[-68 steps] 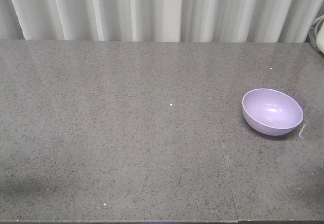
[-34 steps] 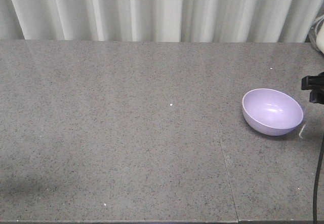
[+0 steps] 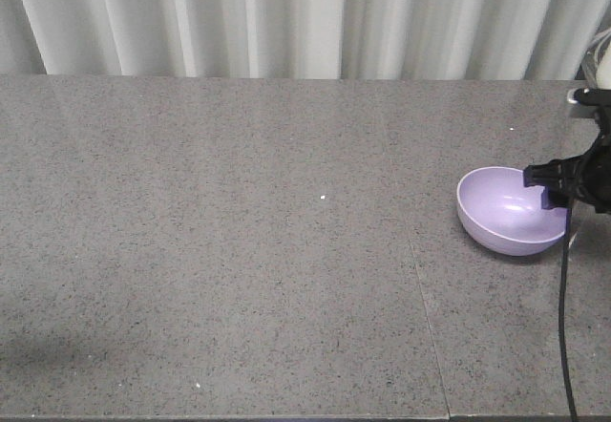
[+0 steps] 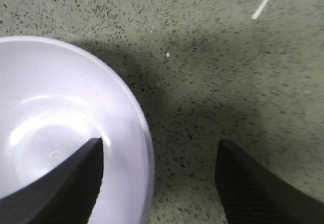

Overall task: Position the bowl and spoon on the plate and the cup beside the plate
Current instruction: 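Grasp the lilac bowl rim with the right gripper and lift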

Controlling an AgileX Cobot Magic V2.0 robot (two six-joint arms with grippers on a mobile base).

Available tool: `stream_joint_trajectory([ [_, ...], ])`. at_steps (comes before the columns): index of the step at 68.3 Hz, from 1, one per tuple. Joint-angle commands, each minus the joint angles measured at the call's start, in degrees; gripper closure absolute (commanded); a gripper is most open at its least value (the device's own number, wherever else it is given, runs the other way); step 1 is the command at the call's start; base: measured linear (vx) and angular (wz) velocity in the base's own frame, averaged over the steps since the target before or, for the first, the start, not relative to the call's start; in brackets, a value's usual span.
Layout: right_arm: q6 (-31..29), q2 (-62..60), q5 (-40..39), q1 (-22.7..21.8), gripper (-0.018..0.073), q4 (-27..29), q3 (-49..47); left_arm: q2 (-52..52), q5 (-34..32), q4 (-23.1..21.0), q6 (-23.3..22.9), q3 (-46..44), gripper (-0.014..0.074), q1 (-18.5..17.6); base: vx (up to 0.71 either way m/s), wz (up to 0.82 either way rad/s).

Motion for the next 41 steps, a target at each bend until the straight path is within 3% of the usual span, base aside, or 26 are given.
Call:
stream_joint_trajectory([
  [1,-2.0,-0.2,-3.5,-0.5,0.0087,1.9,-1.9,-0.5,-3.6,0.2,-0.5,-1.2,0.0603,-0.4,0.00,0.00],
  [17,-3.8,3.0,-4.3,-0.5,0.0151,4.6,-1.8,-0.5,-3.6,0.2,-0.5,-1.2,0.0603,-0.4,0.00,0.00],
  [24,-3.6,3.0,-4.4,-0.5,0.0269,4.6,-1.8,-0.5,-3.6,0.2,-0.5,-1.2,0.0603,-0.4,0.00,0.00],
  [36,-3.6,2.8,-4.3,-0.5,0.0562,4.5,-1.8,-0.5,-3.6,0.2,-0.5,-1.2,0.0603,-0.4,0.00,0.00],
  [41,-3.6,2.6,-4.2,-0.5,0.0573,4.4,-1.8,-0.5,-3.6,0.2,-0.5,-1.2,0.0603,-0.4,0.00,0.00],
])
